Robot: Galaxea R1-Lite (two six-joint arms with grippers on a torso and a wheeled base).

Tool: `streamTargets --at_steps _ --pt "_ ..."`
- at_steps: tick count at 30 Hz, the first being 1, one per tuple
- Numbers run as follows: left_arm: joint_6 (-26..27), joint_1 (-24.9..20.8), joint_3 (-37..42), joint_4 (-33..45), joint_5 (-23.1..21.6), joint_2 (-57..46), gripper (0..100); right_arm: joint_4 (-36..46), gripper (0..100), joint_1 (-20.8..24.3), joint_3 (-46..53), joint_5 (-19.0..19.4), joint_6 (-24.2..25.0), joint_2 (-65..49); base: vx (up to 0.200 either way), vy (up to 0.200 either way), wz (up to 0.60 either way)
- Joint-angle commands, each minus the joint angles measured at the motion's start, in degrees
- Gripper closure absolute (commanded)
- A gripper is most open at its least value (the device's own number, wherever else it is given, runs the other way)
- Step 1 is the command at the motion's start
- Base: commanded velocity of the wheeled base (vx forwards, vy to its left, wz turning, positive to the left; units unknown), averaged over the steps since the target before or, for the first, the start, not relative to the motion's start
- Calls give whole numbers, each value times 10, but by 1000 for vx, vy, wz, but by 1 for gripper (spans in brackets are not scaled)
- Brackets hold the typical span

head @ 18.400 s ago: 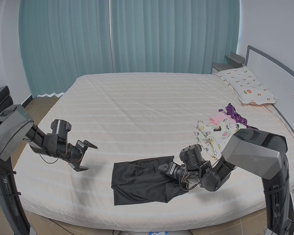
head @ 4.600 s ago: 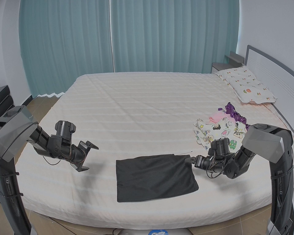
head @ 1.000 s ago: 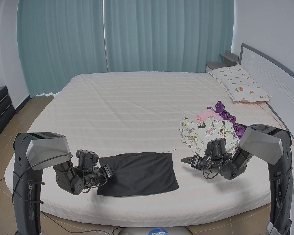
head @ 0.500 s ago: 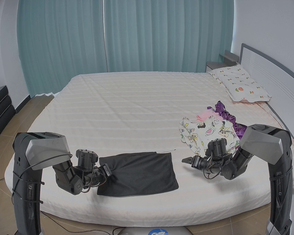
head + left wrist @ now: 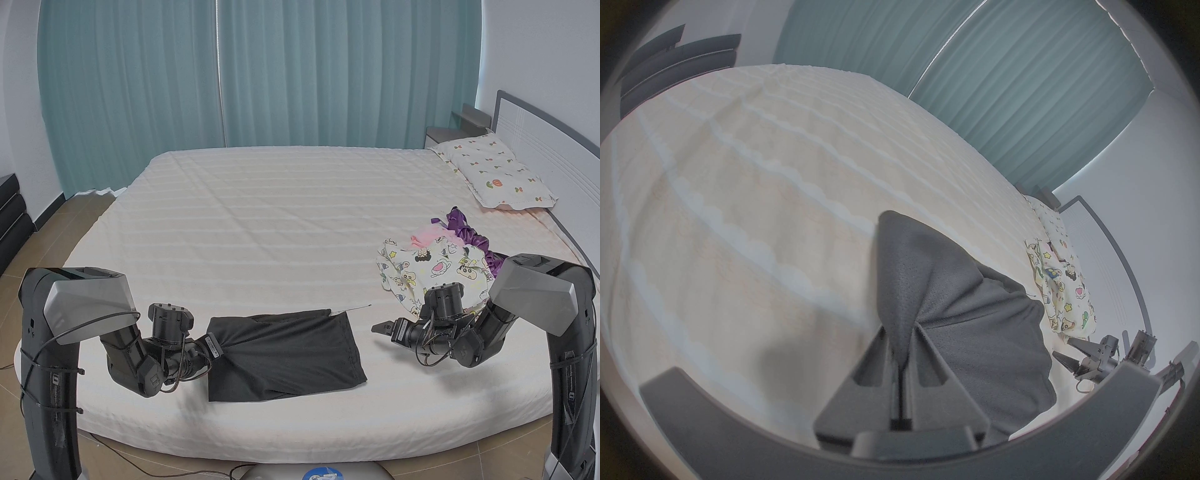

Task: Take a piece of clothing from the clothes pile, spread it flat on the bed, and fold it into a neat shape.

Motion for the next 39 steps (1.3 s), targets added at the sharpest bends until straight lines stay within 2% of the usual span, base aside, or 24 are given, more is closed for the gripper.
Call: streamTargets --at_steps 1,23,35,36,39 --pt "-1 7 -1 0 0 -4 100 0 0 0 0 0 0 1 0 200 0" --pt "-5 23 -16 1 0 2 100 0 0 1 1 -1 0 2 0 200 0" --pt "-4 18 -11 2 -1 3 100 0 0 6 3 0 0 0 0 0 0" --pt "-5 18 -11 1 -1 3 0 0 0 7 3 -1 0 0 0 0 0" --pt "-9 18 -11 1 -1 2 0 0 0 11 5 -1 0 -1 0 0 0"
